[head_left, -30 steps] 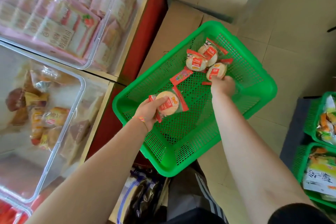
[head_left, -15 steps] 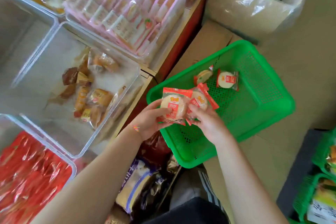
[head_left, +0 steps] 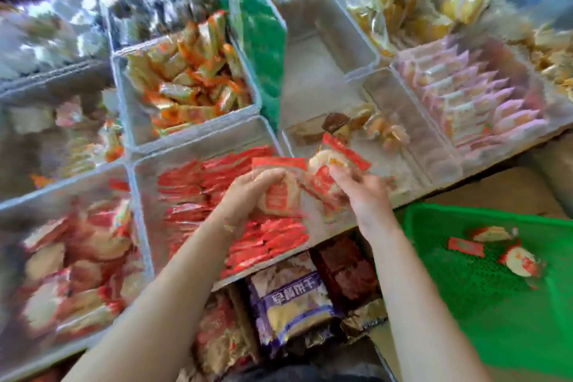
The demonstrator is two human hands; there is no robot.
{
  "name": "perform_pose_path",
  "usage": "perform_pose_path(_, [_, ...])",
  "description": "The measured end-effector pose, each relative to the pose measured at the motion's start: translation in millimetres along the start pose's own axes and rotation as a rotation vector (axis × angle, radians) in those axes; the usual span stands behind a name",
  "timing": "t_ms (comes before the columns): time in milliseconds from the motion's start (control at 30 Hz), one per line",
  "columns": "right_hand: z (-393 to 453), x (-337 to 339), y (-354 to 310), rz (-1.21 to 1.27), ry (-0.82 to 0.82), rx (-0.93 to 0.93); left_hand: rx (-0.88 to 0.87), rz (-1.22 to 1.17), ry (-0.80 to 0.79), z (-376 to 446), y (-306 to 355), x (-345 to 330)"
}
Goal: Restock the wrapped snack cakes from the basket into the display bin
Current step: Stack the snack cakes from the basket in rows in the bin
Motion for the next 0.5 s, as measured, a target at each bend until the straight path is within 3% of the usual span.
perform_pose_path(67, [17.4,-44.5,-1.6,-0.103,-0.034,0.03,-0.051,-0.031,0.191,1.1,19.7,62.4])
perform_pose_path(200, [56.5,-111.5,-12.3,-0.435,-0.166,0.179,-0.207,0.15,0.501,4.6,56.0,132.9])
perform_pose_path(400, [110.0,-173.3,-29.3,-0.872,-0.32,0.511,-0.508,0.523,0.694,10.9,94.7,146.8])
perform_pose_path(500, [120.1,-195.7,-15.7,-1.206,-0.468,0.582,-0.551,0.738,0.678,28.3,92.2,143.3])
Point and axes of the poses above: each hand's wrist, its own z-axis towards the middle knuckle, its own x-axis out of the back of the hand, y = z × x, the point moved 9 cm from there along z, towards the middle knuckle, and after that the axes turned 14 degrees about x, right-handed, at the moved point
